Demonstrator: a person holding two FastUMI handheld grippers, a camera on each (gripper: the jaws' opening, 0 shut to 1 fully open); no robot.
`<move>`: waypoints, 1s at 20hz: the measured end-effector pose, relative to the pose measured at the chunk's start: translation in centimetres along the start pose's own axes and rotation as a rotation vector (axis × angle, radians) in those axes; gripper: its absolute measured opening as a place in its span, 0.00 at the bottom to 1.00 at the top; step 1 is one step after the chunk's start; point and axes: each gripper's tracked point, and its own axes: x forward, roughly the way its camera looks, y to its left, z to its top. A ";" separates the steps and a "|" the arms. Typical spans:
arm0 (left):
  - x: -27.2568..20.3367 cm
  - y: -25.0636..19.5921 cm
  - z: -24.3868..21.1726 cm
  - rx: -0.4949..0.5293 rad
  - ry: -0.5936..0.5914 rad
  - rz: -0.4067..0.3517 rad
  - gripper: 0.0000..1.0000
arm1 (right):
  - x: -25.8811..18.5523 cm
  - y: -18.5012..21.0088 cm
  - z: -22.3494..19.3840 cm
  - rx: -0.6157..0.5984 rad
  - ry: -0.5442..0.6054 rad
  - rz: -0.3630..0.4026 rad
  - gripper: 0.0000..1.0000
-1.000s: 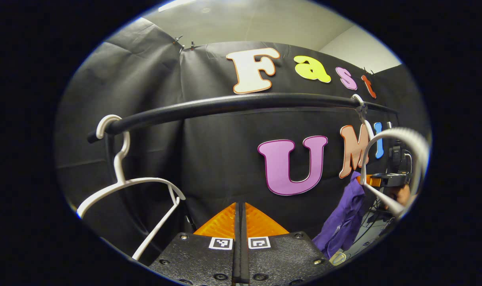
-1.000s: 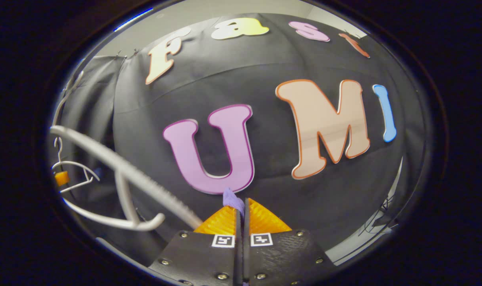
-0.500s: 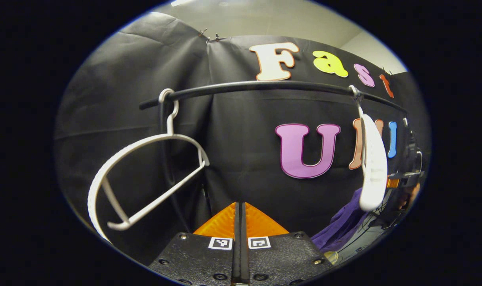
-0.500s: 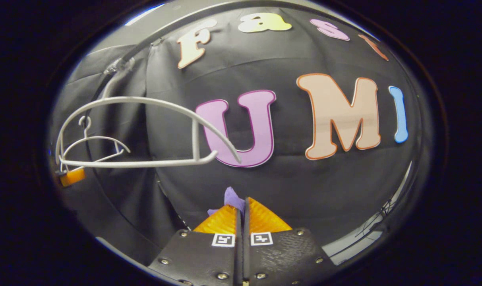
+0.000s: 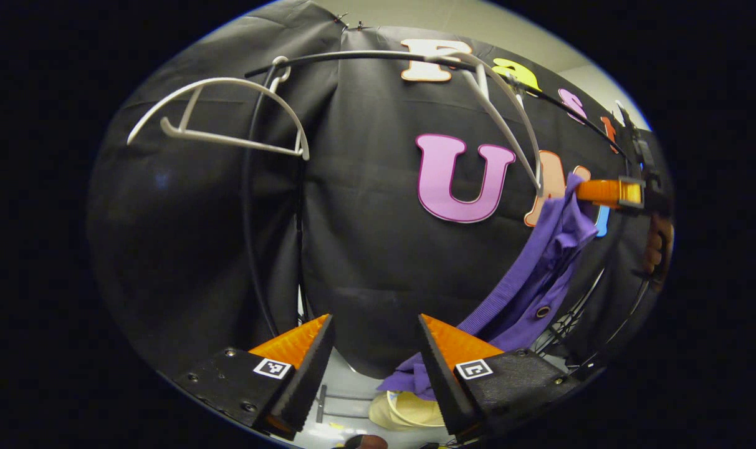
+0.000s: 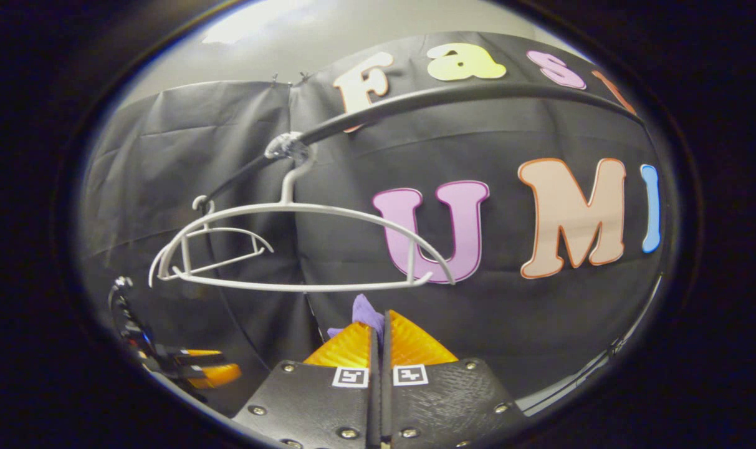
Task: Grasp the clothes on the hanger with both hands and then place them into the laundry hamper below.
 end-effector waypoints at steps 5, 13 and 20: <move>2.3 -9.4 -4.9 0.046 0.071 -0.209 0.82 | -2.1 2.1 2.4 -0.025 -0.039 0.046 0.00; 7.4 -12.9 -10.0 0.063 0.145 -0.268 0.82 | -6.0 3.1 5.9 -0.052 -0.091 0.019 0.00; 11.3 -11.4 -8.7 0.094 0.161 -0.156 0.20 | -6.8 -1.2 0.8 -0.013 -0.035 -0.108 0.00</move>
